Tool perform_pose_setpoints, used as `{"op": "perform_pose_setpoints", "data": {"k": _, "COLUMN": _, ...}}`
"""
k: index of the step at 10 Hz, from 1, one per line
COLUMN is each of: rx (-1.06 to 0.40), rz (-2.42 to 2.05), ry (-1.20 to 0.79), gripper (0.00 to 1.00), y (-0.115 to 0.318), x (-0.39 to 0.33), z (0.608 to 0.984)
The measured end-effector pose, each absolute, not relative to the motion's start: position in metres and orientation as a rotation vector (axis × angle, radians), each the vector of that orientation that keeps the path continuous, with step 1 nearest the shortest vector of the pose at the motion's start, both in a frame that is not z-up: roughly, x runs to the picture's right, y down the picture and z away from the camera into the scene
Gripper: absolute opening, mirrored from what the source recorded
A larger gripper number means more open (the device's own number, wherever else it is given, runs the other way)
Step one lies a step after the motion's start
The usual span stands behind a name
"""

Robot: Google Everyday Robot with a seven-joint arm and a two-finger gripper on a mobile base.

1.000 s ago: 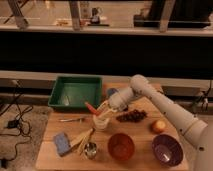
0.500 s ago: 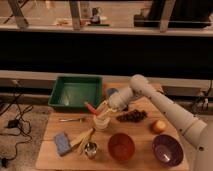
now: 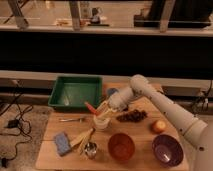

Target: Place pepper in paper cup

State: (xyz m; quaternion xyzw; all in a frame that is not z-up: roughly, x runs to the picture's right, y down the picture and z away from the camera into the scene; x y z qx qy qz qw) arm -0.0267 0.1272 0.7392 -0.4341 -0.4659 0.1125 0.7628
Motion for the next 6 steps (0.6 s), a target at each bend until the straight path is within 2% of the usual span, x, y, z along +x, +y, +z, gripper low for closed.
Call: {"op": "perform_pose_setpoints", "data": {"k": 6, "rx": -0.946, "rz": 0.245, "ry": -1.015, "gripper": 0.04, "y": 0.1281, "x": -0.0275, "z": 0.7397}}
